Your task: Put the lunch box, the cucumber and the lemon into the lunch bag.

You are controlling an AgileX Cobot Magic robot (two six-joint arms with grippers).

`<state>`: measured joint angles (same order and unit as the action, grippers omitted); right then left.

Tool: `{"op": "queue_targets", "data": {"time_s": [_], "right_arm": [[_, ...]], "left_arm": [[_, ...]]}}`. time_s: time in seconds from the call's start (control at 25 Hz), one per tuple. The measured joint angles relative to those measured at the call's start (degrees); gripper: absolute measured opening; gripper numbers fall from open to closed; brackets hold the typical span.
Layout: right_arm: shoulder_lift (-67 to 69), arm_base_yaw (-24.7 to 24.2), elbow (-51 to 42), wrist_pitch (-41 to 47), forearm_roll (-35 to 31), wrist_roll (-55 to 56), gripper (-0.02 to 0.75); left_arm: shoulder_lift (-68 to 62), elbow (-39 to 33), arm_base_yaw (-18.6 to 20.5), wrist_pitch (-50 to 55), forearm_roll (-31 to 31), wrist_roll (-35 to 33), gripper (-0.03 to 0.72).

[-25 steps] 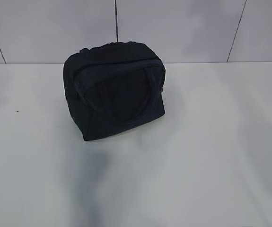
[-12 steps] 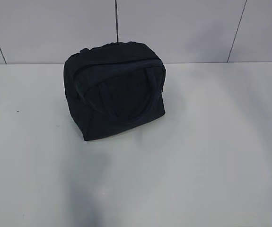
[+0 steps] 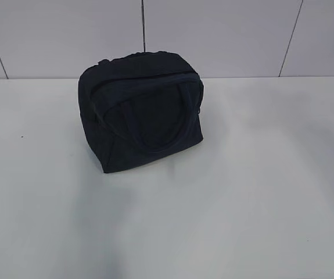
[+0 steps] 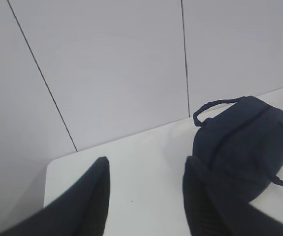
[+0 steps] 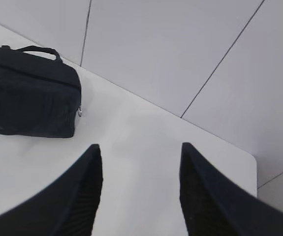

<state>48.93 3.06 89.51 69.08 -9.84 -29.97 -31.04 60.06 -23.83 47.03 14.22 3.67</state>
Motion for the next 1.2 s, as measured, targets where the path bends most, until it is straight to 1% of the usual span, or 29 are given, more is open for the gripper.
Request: {"op": "queue_targets", "data": {"time_s": [0.16, 0.28, 0.4, 0.6, 0.88, 0.92, 1.04, 1.2], "right_arm": [[-4.4, 2.4, -4.5, 1.8, 0.0, 1.3, 0.383], [-7.7, 2.5, -8.0, 2.6, 0.0, 3.9, 0.383], [-11.0, 2.5, -12.4, 2.6, 0.0, 6.9, 0.383], [-17.8, 2.5, -23.8, 2.6, -0.1, 13.6, 0.383], [-31.0, 2.5, -38.8, 2.6, -1.2, 17.6, 0.383], [-32.7, 2.5, -40.4, 2.6, -1.2, 18.3, 0.383], [-37.1, 2.5, -43.7, 2.6, -1.2, 19.4, 0.383], [-41.9, 2.5, -46.3, 2.4, -1.1, 21.6, 0.383]], "left_arm": [[3.8, 0.0, 0.0, 5.6, -1.8, 0.0, 0.343], [6.5, 0.0, 0.0, 9.0, -4.3, 0.1, 0.342], [10.2, -1.3, 0.0, 10.1, -5.9, 0.1, 0.337], [16.6, -9.4, 0.0, 11.5, -8.4, 0.1, 0.333], [24.4, -20.3, 0.0, 12.2, -13.1, 0.1, 0.332], [25.0, -21.5, 0.0, 12.2, -14.2, -1.0, 0.332], [26.4, -23.5, 0.0, 12.5, -17.8, -4.9, 0.332], [27.0, -23.8, 0.0, 14.7, -19.1, -7.2, 0.332]]}}
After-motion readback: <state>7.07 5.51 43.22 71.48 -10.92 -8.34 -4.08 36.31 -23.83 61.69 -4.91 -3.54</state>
